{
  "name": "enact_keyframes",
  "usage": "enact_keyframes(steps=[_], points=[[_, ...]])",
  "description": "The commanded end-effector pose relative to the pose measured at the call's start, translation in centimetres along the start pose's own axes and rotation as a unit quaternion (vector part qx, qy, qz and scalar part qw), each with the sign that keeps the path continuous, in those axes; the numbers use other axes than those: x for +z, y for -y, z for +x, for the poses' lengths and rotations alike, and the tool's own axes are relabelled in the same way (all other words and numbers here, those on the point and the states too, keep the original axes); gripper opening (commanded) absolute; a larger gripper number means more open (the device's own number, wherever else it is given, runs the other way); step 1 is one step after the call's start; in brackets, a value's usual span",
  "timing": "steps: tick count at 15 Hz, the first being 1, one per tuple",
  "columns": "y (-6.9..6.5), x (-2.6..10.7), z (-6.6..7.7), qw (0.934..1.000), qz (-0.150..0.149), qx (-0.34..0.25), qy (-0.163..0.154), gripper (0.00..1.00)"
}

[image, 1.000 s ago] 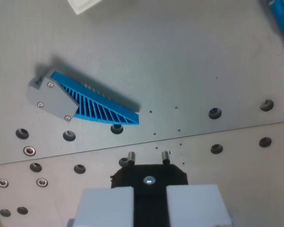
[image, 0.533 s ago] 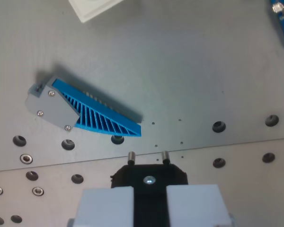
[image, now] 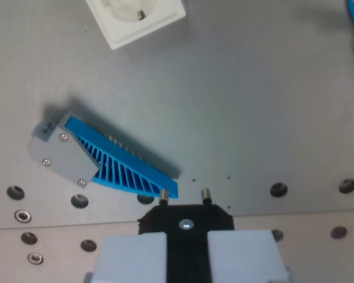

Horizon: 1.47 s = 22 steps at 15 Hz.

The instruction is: Move above the white socket

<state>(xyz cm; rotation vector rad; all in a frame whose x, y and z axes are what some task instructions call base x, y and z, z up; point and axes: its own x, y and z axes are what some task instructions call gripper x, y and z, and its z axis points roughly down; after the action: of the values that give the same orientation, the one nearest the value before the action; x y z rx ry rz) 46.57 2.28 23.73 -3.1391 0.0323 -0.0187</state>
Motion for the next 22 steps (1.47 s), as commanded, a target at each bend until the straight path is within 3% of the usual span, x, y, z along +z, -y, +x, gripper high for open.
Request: enact_keyframes(steps=[1, 22], points=[[0.5, 1.1, 1.5, 0.9976, 0.01, -0.067, 0.013, 0.0], [2.6, 9.9, 6.0, 0.9852, 0.021, -0.17, -0.001, 0.0]])
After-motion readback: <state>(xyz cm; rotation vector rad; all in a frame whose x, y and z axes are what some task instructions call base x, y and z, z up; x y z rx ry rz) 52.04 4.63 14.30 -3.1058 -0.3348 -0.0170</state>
